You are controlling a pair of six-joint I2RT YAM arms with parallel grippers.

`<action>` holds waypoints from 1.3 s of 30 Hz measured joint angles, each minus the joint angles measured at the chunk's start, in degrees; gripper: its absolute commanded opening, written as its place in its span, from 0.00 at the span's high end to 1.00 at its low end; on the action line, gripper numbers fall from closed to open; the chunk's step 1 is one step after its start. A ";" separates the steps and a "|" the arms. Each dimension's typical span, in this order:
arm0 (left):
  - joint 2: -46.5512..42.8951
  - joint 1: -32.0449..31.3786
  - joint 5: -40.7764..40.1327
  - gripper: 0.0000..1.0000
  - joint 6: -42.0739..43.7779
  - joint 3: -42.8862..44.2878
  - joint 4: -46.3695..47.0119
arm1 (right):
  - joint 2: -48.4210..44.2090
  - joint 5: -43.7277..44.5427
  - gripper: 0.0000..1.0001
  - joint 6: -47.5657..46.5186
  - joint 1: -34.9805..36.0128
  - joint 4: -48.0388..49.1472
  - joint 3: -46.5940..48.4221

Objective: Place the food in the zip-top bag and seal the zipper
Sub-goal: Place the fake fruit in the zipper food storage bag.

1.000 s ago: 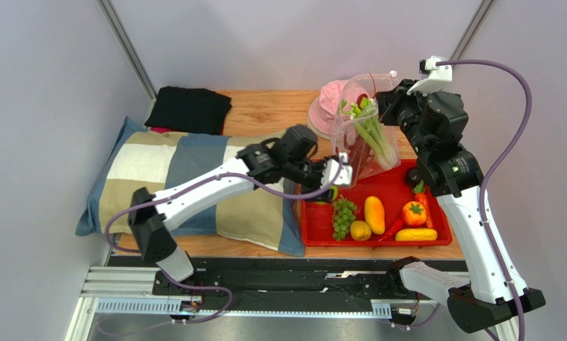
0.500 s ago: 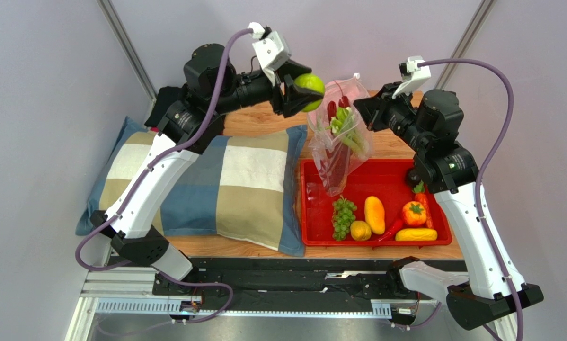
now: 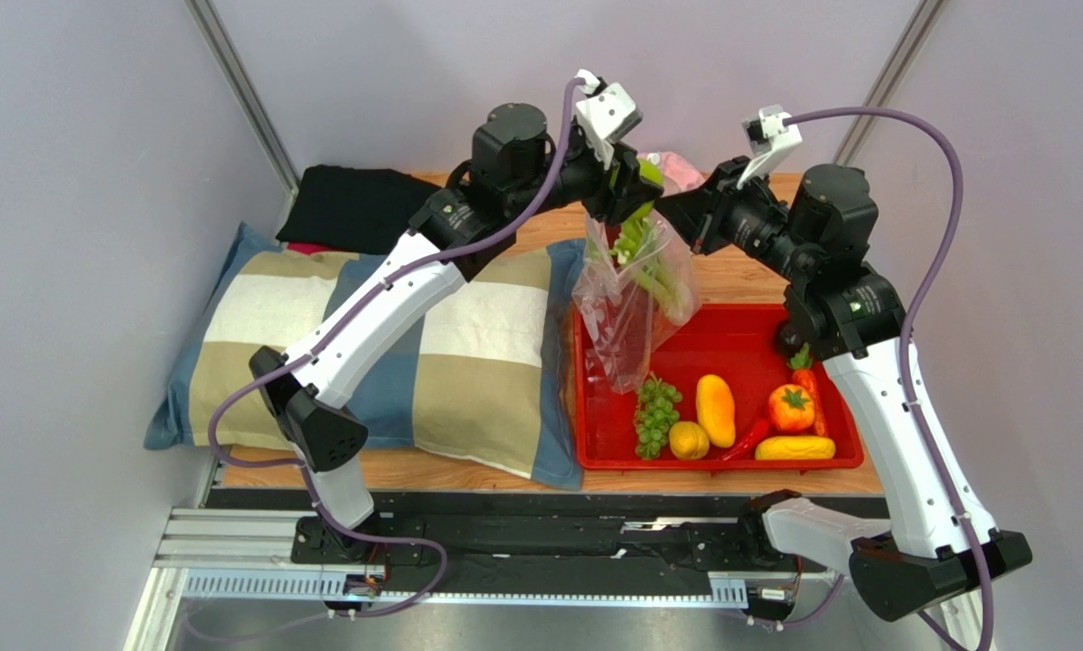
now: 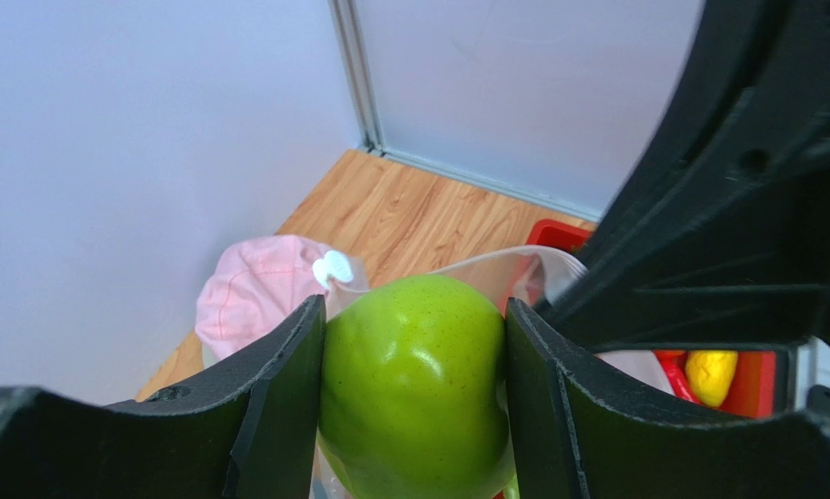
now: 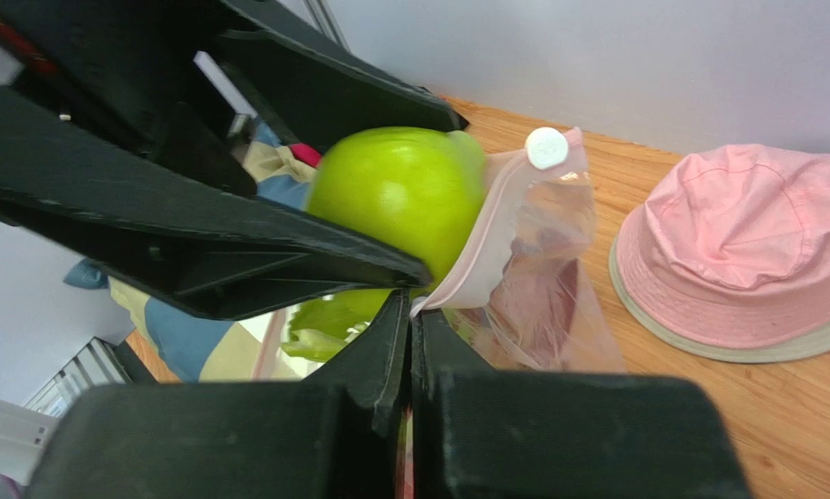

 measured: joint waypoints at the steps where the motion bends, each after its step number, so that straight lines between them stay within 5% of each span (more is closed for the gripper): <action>1: 0.57 0.00 -0.63 1.00 0.02 0.00 0.20 | 0.17 -0.44 1.00 0.20 -0.02 0.13 0.00; 18: 2.25 1.25 7.02 0.94 -5.99 -0.85 -5.86 | 0.66 -6.47 1.00 0.61 0.20 -1.57 0.28; 27: 1.66 1.60 11.26 1.00 -5.14 -0.61 -11.72 | 0.42 -8.92 1.00 -1.81 0.98 -6.56 1.27; 39: -5.51 -0.79 10.95 1.00 -1.73 -6.86 -14.36 | 0.72 -2.27 1.00 -3.58 0.63 -8.13 3.34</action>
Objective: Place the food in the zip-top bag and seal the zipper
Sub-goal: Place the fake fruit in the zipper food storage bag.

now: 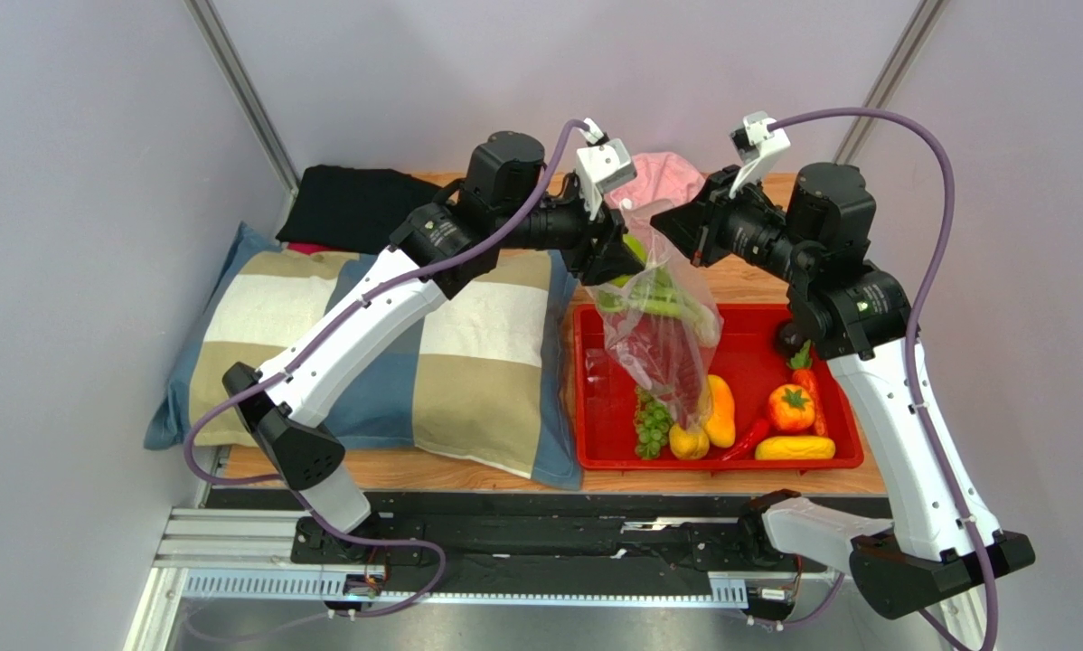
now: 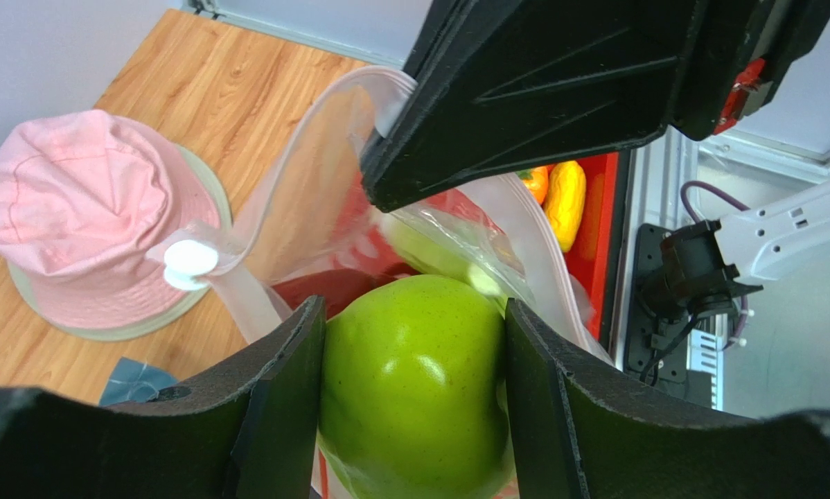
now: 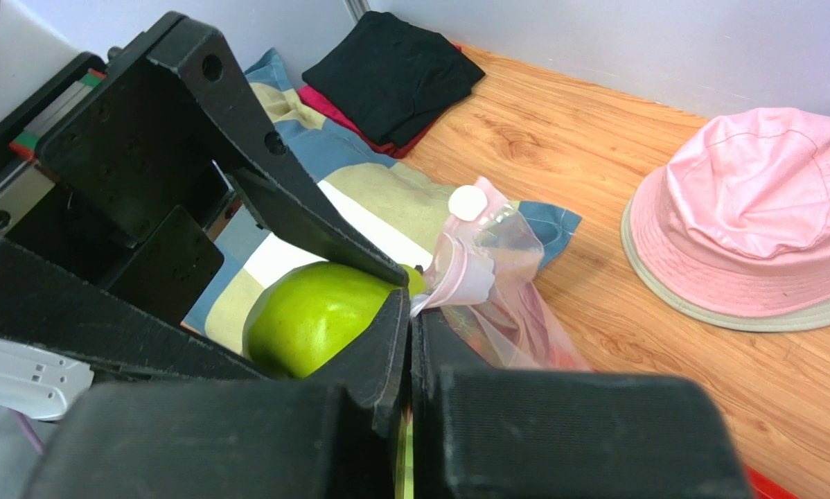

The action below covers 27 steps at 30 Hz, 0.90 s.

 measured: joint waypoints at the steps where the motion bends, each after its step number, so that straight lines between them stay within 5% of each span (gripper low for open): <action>1: 0.00 -0.17 0.00 1.00 0.04 0.02 0.02 | 0.00 0.11 1.00 -0.13 -0.07 0.00 0.00; 15: 7.80 -1.18 -9.38 1.00 -10.08 7.21 1.40 | -0.02 -3.91 1.00 -3.08 -1.14 0.35 -0.22; 27: 6.45 0.26 -18.36 0.99 -27.54 -3.02 13.11 | -0.22 -6.16 1.00 -4.28 -0.94 0.39 -0.59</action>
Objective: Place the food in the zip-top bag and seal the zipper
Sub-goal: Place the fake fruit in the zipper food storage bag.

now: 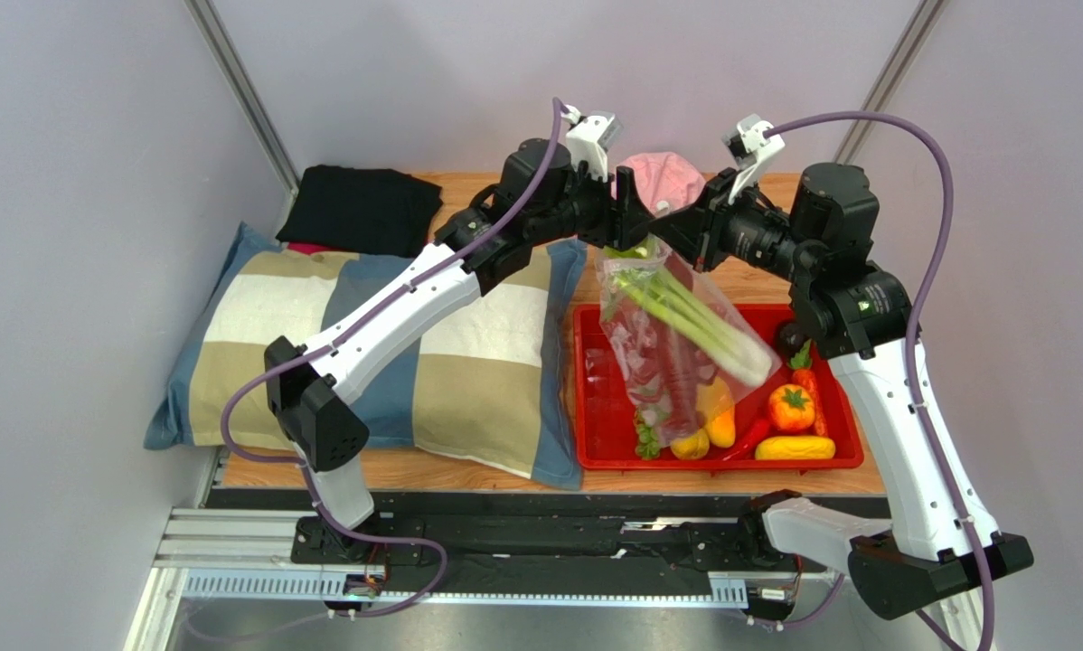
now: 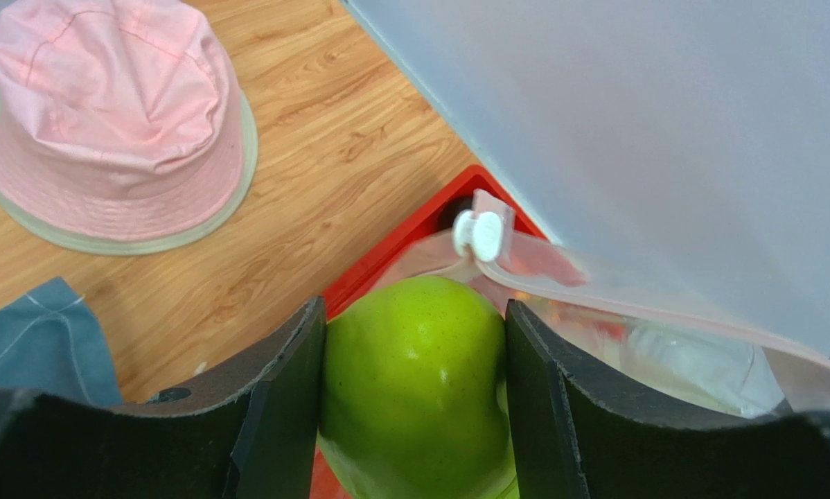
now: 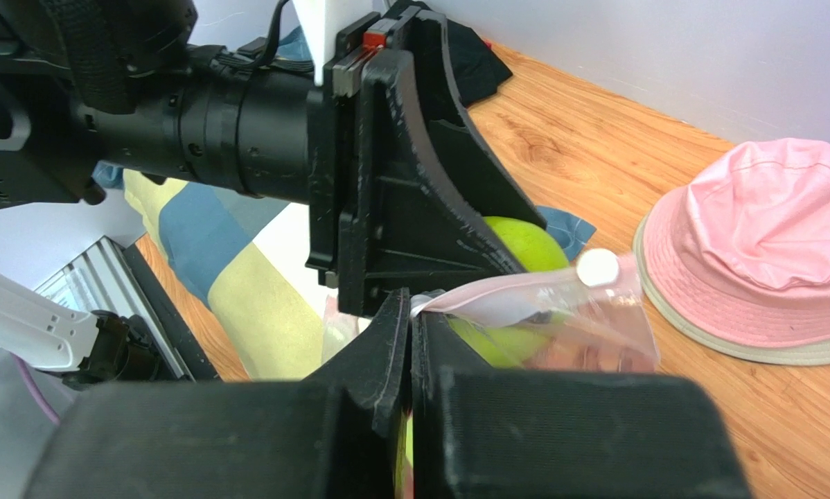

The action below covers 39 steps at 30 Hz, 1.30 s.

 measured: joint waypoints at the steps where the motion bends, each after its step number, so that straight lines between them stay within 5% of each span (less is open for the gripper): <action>1: -0.09 0.07 -0.13 0.99 -1.20 -0.50 1.03 | 0.00 -0.22 1.00 0.04 0.00 0.00 0.00; 14: -4.20 0.96 12.76 1.00 -6.93 -12.59 17.86 | -0.35 1.27 1.00 1.25 0.37 1.27 -0.98; 23: -4.39 1.44 25.44 0.91 -0.81 -12.79 17.25 | -1.86 1.05 1.00 5.95 0.37 2.91 -2.40; 32: 0.20 1.44 31.65 0.78 13.86 -3.63 9.16 | -2.80 0.35 1.00 10.01 0.22 5.11 -3.58; 39: -5.35 1.05 36.70 0.68 29.68 -8.83 4.61 | -2.84 0.35 1.00 8.76 0.63 2.47 -3.58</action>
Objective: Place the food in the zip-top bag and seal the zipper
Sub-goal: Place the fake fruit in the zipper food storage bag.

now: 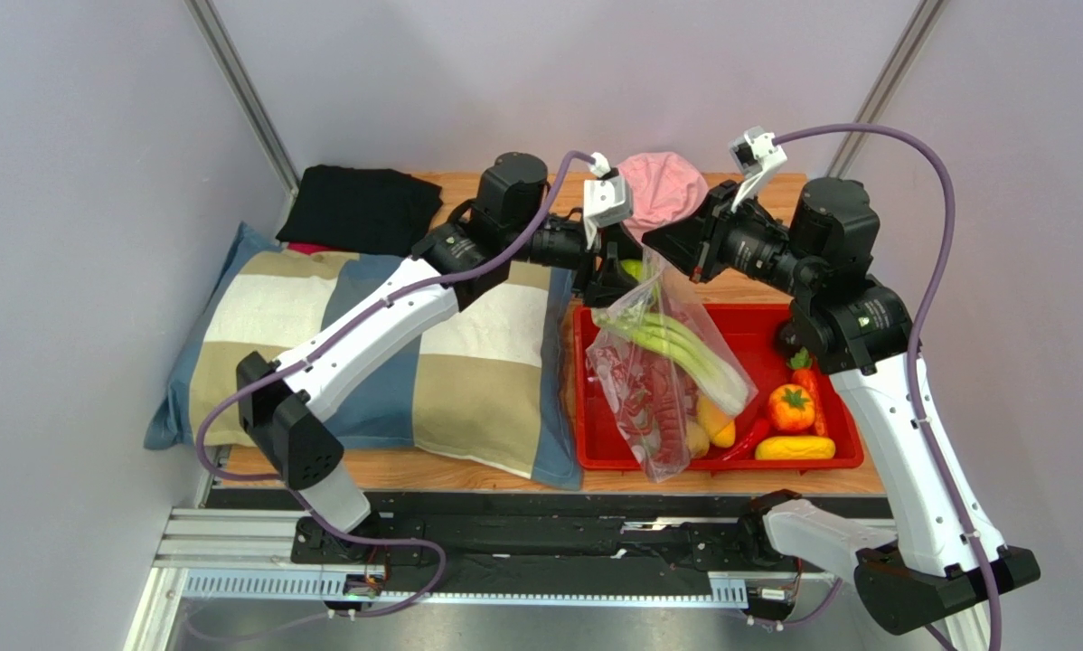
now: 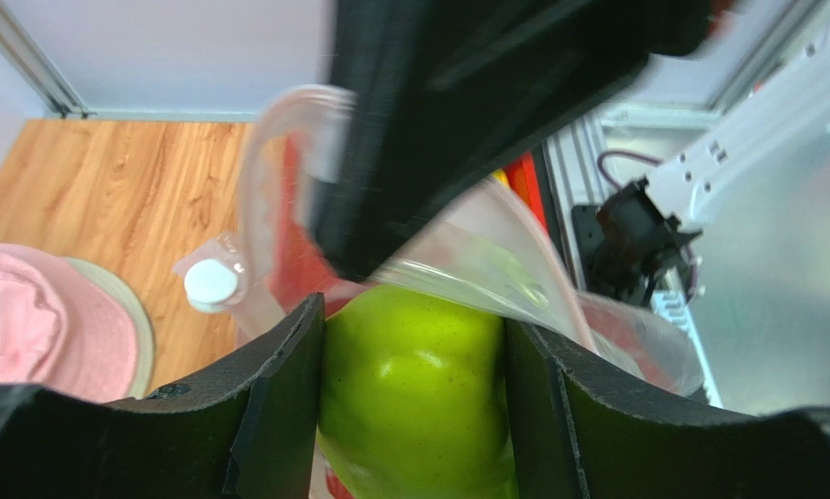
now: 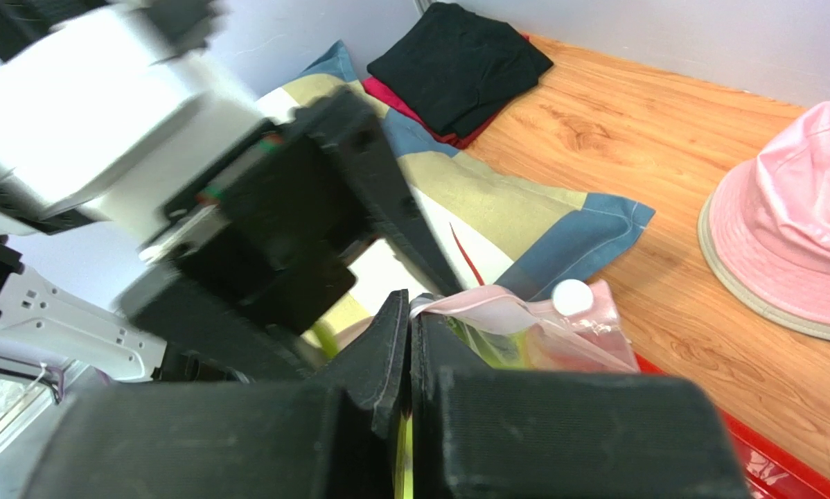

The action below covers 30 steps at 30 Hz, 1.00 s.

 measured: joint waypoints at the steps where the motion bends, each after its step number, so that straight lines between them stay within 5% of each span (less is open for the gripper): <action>1: -1.11 -0.17 0.28 0.68 2.08 -0.61 -1.07 | 0.00 0.00 1.00 -0.11 0.09 -0.28 0.00; 3: -2.47 -0.70 0.57 0.65 5.62 -0.50 -2.80 | 0.00 -0.37 1.00 -0.09 0.09 -0.33 -0.02; 7: -2.73 -2.16 0.15 0.33 10.51 2.32 -6.80 | 0.00 -3.06 1.00 0.96 0.09 0.76 -0.20; 12: -2.89 -2.43 -2.25 0.21 12.68 4.22 -10.27 | 0.00 -5.66 1.00 2.60 0.07 3.56 -0.24; 15: -3.45 -1.53 -3.39 0.01 11.72 4.02 -11.15 | 0.00 -6.05 1.00 3.21 0.07 4.70 -0.24; 27: -15.80 6.99 -7.10 0.01 1.14 -3.34 -7.19 | 0.24 -6.03 1.00 3.08 0.07 6.51 -0.24; 30: -19.30 7.28 -8.83 0.10 -1.42 -4.13 -5.97 | 0.92 -6.08 1.00 2.93 0.07 7.10 -0.24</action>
